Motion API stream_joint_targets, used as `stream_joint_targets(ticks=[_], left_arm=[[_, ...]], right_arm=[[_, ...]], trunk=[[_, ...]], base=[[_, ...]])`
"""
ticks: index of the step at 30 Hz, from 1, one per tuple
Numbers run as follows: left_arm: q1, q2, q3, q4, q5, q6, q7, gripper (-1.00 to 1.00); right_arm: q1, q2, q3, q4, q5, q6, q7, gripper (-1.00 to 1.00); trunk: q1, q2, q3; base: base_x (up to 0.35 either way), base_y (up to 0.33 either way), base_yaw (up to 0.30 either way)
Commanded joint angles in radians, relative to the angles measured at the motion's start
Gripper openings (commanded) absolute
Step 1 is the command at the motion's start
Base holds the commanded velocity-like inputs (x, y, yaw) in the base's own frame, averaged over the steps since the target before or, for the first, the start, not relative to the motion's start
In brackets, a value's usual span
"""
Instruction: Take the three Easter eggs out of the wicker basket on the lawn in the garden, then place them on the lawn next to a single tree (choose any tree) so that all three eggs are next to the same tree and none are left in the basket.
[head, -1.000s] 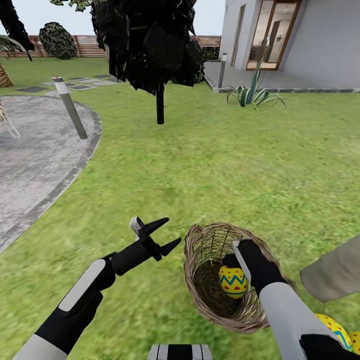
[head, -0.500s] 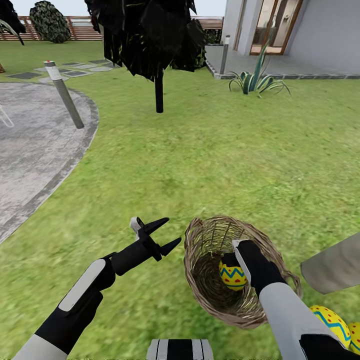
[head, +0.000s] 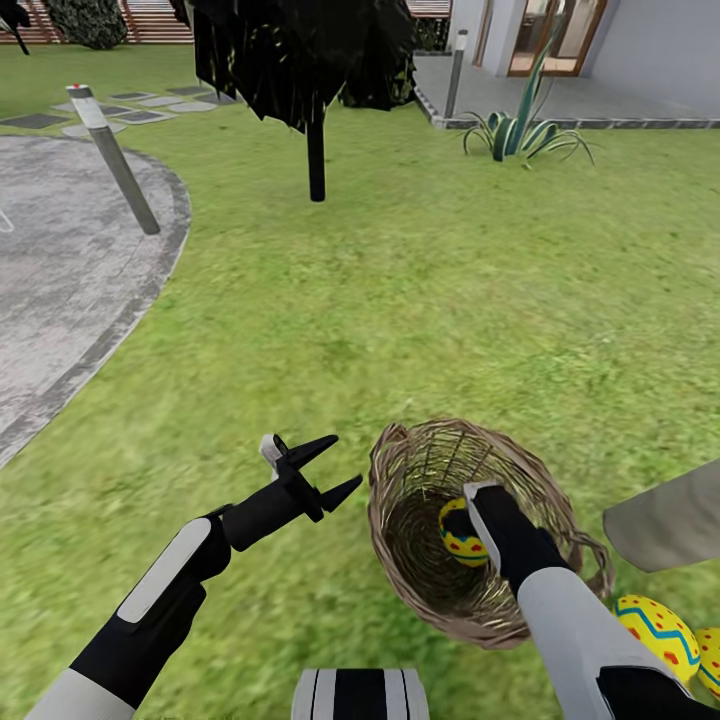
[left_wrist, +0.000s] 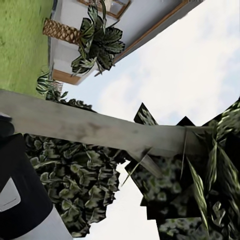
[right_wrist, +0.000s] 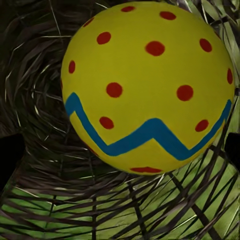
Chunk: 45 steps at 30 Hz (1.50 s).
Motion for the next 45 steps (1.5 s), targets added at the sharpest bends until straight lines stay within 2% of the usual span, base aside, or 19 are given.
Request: stream_joint_targets(ticks=[1,5,11,12,16,22,24,29,35,38,39,45], left_arm=[[-0.001,0.001,-0.002,0.001,-0.001,0.000,-0.006,1.00],[-0.001,0.001,-0.002,0.001,-0.001,0.000,-0.006,1.00],[-0.001,0.001,-0.002,0.010,-0.001,0.000,-0.007,1.00],[-0.001,0.001,-0.002,0.011,-0.001,0.000,-0.007,1.00],[-0.001,0.001,-0.002,0.011,-0.001,0.000,-0.007,1.00],[0.007,0.035,0.032,0.021,0.015,0.000,-0.016,1.00],[0.019,0.046,0.043,0.023,0.027,0.004,-0.017,1.00],[0.047,0.074,0.071,0.024,0.054,0.007,-0.017,1.00],[0.051,0.108,0.105,0.022,0.088,0.007,-0.017,1.00],[0.051,0.125,0.122,0.022,0.089,0.007,-0.017,1.00],[0.051,0.130,0.237,0.023,0.089,0.007,-0.017,1.00],[0.051,0.130,0.237,0.023,0.089,0.007,-0.017,1.00]], right_arm=[[0.000,0.002,-0.002,-0.002,0.010,-0.010,0.003,1.00],[0.000,0.003,-0.002,-0.006,0.010,-0.040,0.002,1.00],[0.000,0.001,-0.002,-0.007,0.011,-0.050,-0.005,1.00],[0.000,0.001,-0.002,-0.007,0.011,-0.058,-0.017,1.00],[0.000,0.005,-0.002,-0.003,0.008,-0.102,-0.134,1.00],[-0.009,0.012,0.012,0.006,0.009,-0.082,-0.119,1.00],[-0.012,0.011,0.024,0.005,0.011,-0.071,-0.108,1.00],[-0.013,0.009,0.040,0.003,0.018,-0.043,-0.080,1.00],[-0.013,0.008,0.040,0.003,0.019,-0.039,-0.067,1.00],[-0.013,0.008,0.040,0.004,0.022,-0.041,-0.070,1.00],[-0.013,0.008,0.040,0.003,0.022,-0.041,-0.070,1.00],[-0.013,0.008,0.039,-0.004,0.024,-0.045,-0.070,1.00]], trunk=[[0.000,-0.001,-0.005],[0.002,-0.001,-0.020],[0.002,-0.001,-0.020],[0.002,-0.001,-0.020],[0.002,-0.001,-0.020],[0.002,-0.001,-0.020],[0.003,-0.002,-0.028],[0.003,-0.002,-0.028],[0.006,-0.003,-0.051],[0.006,-0.004,-0.055],[0.006,-0.004,-0.055],[0.006,-0.004,-0.055]], base=[[0.000,0.000,0.000],[0.000,0.000,0.000],[0.000,0.000,0.000],[0.000,0.000,0.000],[0.000,0.000,0.000],[0.000,0.000,0.000],[0.000,0.000,0.000],[0.000,0.000,0.000],[0.000,0.000,0.000],[0.000,0.000,0.000],[0.000,0.000,0.000],[0.000,0.000,0.000]])
